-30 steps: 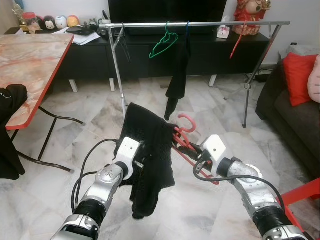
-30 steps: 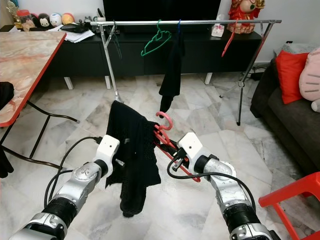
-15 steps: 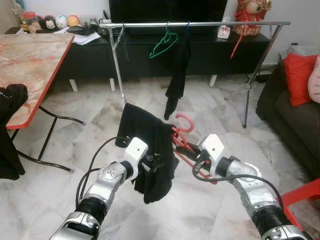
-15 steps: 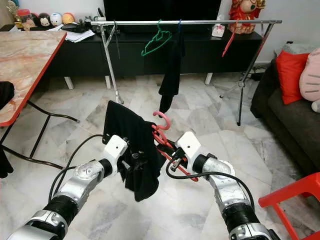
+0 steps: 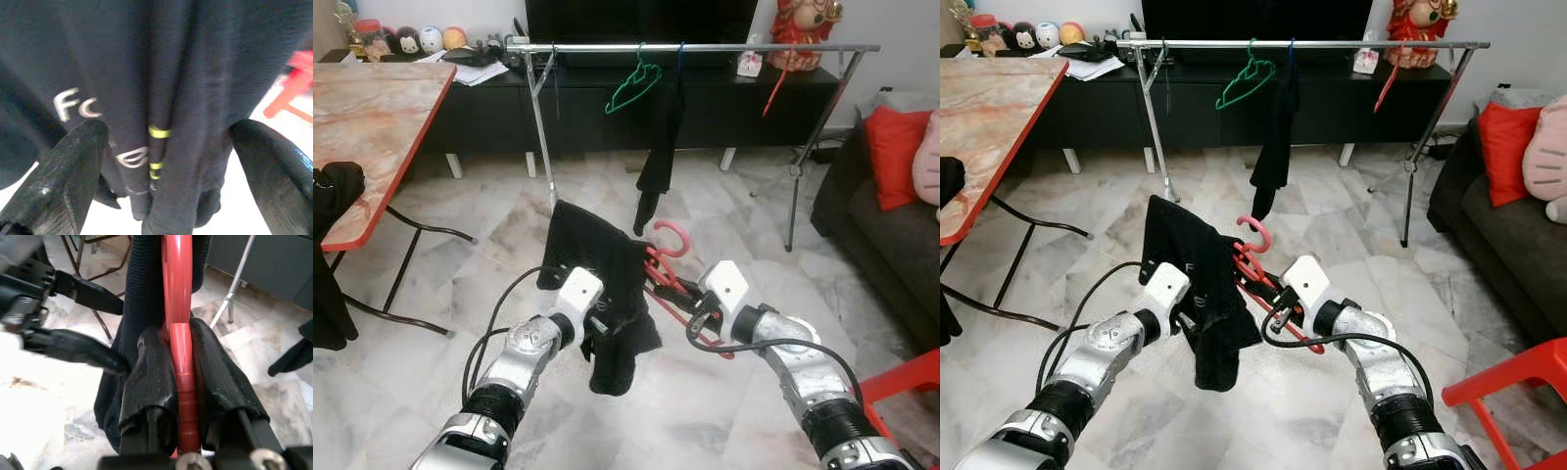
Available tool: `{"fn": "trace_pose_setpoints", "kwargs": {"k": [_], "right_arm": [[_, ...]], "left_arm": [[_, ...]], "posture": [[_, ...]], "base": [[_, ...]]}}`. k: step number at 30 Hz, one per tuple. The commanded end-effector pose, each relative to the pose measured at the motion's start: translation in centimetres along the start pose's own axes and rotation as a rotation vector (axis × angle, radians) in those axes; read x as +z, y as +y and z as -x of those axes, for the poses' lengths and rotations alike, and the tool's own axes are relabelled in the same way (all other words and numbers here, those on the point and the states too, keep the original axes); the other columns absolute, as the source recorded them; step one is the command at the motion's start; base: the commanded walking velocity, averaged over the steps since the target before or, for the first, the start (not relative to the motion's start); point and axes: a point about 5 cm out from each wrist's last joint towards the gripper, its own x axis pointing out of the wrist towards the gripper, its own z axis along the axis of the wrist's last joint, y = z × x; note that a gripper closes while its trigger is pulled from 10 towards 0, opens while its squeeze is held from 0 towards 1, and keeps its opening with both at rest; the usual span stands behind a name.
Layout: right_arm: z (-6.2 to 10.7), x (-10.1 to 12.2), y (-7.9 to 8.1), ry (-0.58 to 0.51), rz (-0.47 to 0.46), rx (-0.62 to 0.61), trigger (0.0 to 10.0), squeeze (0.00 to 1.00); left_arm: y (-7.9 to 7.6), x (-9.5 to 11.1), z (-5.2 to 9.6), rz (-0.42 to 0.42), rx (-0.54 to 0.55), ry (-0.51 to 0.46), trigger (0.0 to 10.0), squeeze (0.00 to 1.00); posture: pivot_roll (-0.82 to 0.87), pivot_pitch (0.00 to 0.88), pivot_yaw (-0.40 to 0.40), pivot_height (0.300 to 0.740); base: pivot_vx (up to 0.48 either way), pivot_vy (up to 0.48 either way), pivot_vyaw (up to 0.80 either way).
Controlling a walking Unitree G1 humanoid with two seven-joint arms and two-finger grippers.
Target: Hang hanger
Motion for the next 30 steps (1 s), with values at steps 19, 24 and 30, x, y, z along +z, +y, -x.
{"fn": "trace_pose_setpoints", "kwargs": {"k": [19, 24, 30], "right_arm": [[0.1, 1.5, 0.5, -0.074, 0.004, 0.094, 0.0, 0.0], [0.0, 1.8, 0.6, -0.086, -0.002, 0.107, 0.0, 0.0], [0.1, 1.9, 0.8, -0.09, -0.007, 0.12, 0.0, 0.0]], "left_arm": [[-0.1, 0.0, -0.6, 0.053, -0.008, 0.005, 10.0, 0.0], [-0.4, 0.5, -1.0, 0.063, -0.018, -0.003, 10.0, 0.0], [-0.4, 0.7, -1.2, 0.051, -0.003, -0.002, 10.0, 0.0]], "posture": [[-0.13, 0.0, -0.086, 0.74], [-0.13, 0.0, -0.085, 0.74], [-0.13, 0.0, -0.081, 0.74]], "base": [[0.0, 0.0, 0.0], [0.0, 0.0, 0.0], [0.0, 0.0, 0.0]]}}
